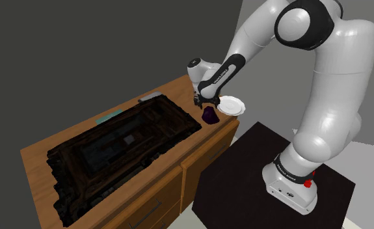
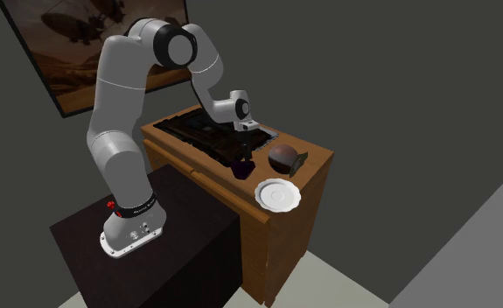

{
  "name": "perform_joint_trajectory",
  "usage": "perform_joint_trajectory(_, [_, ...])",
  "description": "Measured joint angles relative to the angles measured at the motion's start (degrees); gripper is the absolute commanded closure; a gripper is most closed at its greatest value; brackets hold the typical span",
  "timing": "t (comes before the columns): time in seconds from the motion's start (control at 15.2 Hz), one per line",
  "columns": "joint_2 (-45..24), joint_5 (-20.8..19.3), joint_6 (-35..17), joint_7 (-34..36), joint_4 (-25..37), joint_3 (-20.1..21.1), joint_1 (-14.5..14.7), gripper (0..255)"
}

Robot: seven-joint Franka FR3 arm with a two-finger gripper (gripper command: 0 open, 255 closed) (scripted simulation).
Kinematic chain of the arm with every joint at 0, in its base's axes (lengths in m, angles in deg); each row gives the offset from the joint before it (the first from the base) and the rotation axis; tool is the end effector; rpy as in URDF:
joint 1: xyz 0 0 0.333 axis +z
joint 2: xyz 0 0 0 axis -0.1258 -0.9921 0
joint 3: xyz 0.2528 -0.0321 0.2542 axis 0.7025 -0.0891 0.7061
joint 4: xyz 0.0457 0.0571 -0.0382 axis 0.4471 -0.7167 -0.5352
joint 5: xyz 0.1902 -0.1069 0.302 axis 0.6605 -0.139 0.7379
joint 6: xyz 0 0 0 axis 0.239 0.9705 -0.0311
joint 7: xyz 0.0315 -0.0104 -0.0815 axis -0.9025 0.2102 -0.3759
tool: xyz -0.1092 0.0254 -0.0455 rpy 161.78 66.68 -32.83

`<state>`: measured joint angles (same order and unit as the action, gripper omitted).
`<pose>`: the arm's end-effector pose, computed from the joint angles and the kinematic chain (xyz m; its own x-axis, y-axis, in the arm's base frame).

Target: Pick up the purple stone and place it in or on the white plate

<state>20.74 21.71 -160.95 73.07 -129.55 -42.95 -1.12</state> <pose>0.5358 -0.0329 0.2184 0.5974 -0.7812 0.1814 -0.7856 -0.5247 0.3277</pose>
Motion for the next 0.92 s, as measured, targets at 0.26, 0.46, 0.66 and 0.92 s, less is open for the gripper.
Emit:
perform_joint_trajectory(0.26, [-0.05, -0.02, -0.04, 0.01, 0.06, -0.01, 0.01, 255])
perform_joint_trajectory(0.46, [0.0, -0.04, -0.02, 0.0, 0.07, -0.04, -0.02, 255])
perform_joint_trajectory(0.66, [-0.02, -0.03, -0.03, -0.01, 0.1, -0.03, -0.02, 255])
perform_joint_trajectory(0.92, [0.33, 0.15, 0.22, -0.17, -0.03, 0.07, -0.04, 255])
